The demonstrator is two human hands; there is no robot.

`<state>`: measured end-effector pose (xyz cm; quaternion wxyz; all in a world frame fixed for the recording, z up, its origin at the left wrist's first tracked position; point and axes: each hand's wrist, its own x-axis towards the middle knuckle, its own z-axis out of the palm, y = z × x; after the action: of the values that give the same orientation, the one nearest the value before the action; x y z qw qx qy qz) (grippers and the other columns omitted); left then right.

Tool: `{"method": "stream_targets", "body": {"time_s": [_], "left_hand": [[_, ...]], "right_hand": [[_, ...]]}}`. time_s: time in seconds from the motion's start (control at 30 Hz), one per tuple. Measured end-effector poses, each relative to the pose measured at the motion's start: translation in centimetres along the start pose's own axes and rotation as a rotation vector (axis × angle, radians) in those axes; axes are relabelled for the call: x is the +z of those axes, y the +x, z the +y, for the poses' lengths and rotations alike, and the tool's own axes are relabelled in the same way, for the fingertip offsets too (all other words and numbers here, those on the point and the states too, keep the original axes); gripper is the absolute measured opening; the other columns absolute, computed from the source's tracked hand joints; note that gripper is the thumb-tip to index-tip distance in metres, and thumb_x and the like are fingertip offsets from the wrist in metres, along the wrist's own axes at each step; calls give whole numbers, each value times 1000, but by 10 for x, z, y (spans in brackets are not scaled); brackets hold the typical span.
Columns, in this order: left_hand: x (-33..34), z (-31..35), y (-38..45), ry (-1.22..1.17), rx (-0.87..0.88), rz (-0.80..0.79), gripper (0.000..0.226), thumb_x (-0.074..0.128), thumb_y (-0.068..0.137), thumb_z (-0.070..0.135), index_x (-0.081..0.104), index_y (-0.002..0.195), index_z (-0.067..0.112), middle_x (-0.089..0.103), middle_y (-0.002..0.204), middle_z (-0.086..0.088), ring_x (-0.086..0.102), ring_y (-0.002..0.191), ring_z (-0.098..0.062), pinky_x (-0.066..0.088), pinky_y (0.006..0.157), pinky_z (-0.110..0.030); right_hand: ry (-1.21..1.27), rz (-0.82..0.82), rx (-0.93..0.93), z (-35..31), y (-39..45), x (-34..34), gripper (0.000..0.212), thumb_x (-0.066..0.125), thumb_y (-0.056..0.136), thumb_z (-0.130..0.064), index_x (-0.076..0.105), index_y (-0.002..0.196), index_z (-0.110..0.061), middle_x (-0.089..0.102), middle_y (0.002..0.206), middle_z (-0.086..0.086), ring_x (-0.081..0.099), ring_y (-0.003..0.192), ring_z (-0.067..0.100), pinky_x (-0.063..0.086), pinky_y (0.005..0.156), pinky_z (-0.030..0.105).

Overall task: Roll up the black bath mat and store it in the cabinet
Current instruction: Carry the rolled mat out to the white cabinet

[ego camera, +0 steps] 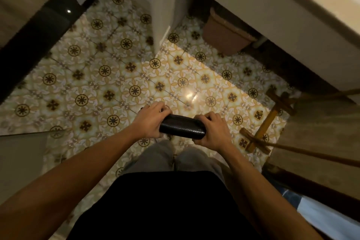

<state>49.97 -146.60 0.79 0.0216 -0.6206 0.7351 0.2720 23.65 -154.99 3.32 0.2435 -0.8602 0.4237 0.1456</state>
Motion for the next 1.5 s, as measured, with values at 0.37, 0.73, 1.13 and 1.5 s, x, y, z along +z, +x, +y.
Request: {"method": "stream_targets", "body": {"time_s": [0.37, 0.73, 1.13, 1.5], "left_hand": [[-80, -178, -8, -33, -243, 41, 77, 69, 60, 59, 48, 126, 27, 44, 116, 2, 45, 105, -16, 47, 75, -31], [-178, -368, 40, -151, -368, 23, 70, 74, 63, 52, 51, 124, 26, 47, 114, -1, 49, 103, -20, 50, 75, -34], [-304, -550, 122, -92, -207, 20, 69, 79, 67, 49, 58, 126, 19, 51, 119, -6, 54, 106, -25, 50, 80, -36], [-395, -703, 228, 105, 49, -225, 75, 75, 63, 55, 54, 127, 23, 50, 122, -3, 52, 108, -23, 44, 74, -30]], "right_hand": [[-74, -70, -273, -114, 206, -64, 77, 74, 59, -66, 54, 127, -36, 53, 110, -2, 49, 101, 22, 46, 83, 40], [-117, -174, -366, -217, 430, -131, 77, 78, 56, -63, 54, 124, -36, 53, 110, -1, 50, 103, 24, 40, 79, 36], [-55, -151, -227, -296, 595, -206, 83, 80, 56, -65, 54, 129, -36, 54, 119, -1, 53, 107, 22, 51, 84, 38], [167, -101, 55, -347, 712, -208, 82, 80, 56, -64, 49, 128, -39, 50, 117, -3, 47, 112, 22, 45, 95, 41]]}}
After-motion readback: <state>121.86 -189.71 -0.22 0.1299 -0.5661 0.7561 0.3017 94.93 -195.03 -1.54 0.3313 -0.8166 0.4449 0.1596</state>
